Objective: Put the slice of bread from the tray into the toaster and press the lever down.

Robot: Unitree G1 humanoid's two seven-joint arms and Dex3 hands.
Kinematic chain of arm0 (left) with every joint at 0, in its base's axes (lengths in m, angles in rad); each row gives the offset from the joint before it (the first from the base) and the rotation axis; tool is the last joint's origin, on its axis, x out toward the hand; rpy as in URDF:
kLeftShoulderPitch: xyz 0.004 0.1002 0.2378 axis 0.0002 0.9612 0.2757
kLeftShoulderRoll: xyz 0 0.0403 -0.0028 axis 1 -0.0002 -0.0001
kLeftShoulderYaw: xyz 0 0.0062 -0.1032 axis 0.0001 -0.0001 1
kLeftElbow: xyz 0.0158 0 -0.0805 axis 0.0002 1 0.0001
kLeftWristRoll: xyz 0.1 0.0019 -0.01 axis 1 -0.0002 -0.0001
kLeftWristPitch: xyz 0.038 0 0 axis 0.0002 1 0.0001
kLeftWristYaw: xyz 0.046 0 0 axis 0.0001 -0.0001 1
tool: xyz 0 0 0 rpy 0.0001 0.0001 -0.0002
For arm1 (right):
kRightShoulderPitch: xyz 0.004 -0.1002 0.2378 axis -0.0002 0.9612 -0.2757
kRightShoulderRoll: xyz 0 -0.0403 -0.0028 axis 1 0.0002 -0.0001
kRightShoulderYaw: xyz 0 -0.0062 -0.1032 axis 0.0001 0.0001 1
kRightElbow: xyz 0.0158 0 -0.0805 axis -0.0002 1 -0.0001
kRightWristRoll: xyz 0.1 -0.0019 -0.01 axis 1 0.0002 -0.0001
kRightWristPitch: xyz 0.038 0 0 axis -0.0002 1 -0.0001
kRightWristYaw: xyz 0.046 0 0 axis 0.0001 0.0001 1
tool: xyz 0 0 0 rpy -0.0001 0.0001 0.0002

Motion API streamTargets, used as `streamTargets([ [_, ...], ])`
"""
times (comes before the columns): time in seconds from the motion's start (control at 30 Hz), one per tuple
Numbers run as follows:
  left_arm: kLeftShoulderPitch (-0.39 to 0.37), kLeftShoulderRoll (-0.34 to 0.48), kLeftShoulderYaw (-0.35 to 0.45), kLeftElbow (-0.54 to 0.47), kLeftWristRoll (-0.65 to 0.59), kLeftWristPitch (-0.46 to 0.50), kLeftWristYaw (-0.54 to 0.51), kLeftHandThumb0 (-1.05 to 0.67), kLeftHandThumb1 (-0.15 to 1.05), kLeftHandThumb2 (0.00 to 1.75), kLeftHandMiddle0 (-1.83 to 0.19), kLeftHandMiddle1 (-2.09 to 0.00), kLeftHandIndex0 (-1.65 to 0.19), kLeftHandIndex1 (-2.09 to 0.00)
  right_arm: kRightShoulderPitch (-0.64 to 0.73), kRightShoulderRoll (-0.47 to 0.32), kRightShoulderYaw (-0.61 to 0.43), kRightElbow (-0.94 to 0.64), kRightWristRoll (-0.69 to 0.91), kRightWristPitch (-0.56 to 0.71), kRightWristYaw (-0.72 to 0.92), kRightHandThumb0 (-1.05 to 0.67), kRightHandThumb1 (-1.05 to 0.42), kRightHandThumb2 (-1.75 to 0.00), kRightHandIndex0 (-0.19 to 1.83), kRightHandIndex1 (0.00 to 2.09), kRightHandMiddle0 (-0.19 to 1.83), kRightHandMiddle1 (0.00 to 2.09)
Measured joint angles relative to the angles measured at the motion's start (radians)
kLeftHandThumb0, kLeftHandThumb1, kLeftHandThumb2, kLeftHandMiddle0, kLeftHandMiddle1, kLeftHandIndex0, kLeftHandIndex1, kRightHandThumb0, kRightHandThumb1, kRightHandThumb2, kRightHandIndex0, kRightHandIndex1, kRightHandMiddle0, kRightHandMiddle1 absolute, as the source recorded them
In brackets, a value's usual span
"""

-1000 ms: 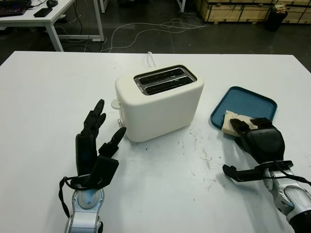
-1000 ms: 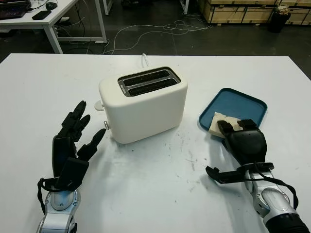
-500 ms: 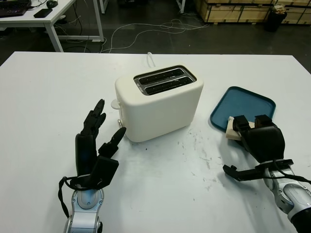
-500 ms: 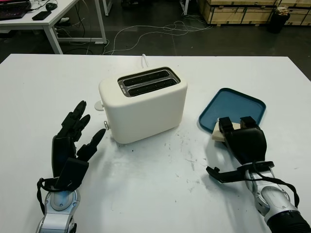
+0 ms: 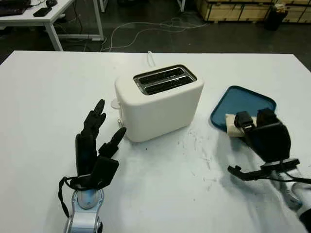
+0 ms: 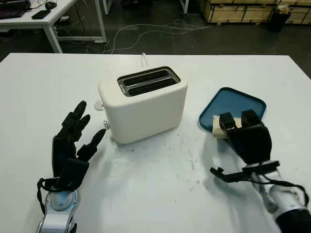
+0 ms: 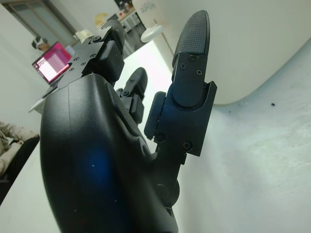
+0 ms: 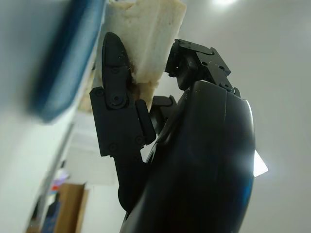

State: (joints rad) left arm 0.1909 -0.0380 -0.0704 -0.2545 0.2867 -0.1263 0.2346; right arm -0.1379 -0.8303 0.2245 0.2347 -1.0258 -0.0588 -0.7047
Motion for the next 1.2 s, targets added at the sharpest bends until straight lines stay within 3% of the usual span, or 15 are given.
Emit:
streamTargets([
  [0.17,0.0,0.0,-0.005,0.0,0.0,0.0,0.0,-0.62,0.92,0.16,-0.38,-0.22,-0.36,0.0,-0.006,-0.059,-0.073,-0.106,0.031,-0.061,0.082,-0.38,-0.92,-0.29,0.42,1.75,0.22,1.74],
  [0.27,0.0,-0.003,-0.009,0.002,0.004,0.0,0.004,-0.62,0.92,0.15,-0.39,-0.23,-0.37,-0.01,-0.011,-0.103,-0.108,-0.16,0.075,-0.082,0.245,-0.39,-0.92,-0.39,0.36,1.75,0.17,1.75],
  [0.33,0.0,-0.005,-0.011,0.005,0.009,0.0,0.006,-0.62,0.92,0.16,-0.38,-0.22,-0.36,0.0,-0.031,-0.128,-0.131,-0.162,0.14,-0.125,0.346,-0.38,-0.92,-0.37,0.39,1.75,0.23,1.75],
  [0.43,-0.002,-0.005,-0.014,0.007,0.01,0.0,0.006,-0.63,0.92,0.18,-0.38,-0.23,-0.35,0.0,-0.101,-0.131,-0.161,-0.102,0.33,-0.247,0.476,-0.36,-0.92,-0.41,0.45,1.75,0.27,1.74],
  [0.53,-0.005,-0.005,-0.013,0.018,0.012,0.0,0.006,-0.63,0.92,0.17,-0.38,-0.23,-0.35,0.0,-0.216,-0.134,-0.174,0.004,0.542,-0.333,0.715,-0.36,-0.92,-0.43,0.5,1.75,0.31,1.74],
  [0.7,-0.008,-0.005,-0.011,0.024,0.012,0.0,0.009,-0.65,0.92,0.17,-0.38,-0.23,-0.36,0.0,-0.498,-0.127,-0.177,0.22,0.817,-0.358,1.12,-0.36,-0.92,-0.41,0.52,1.75,0.35,1.75],
  [0.93,-0.022,-0.005,-0.004,0.035,-0.003,-0.002,0.011,-0.64,0.92,0.18,-0.37,-0.24,-0.35,-0.01,-0.951,-0.018,-0.151,0.506,0.912,-0.325,1.451,-0.42,-0.92,-0.33,0.64,1.75,0.45,1.75],
  [1.2,-0.038,-0.005,-0.007,0.045,0.004,-0.002,0.015,-0.63,0.92,0.18,-0.36,-0.25,-0.35,-0.01,-1.273,0.145,-0.064,0.806,0.802,-0.283,1.453,-0.37,-0.92,-0.28,0.86,1.75,0.7,1.75],
])
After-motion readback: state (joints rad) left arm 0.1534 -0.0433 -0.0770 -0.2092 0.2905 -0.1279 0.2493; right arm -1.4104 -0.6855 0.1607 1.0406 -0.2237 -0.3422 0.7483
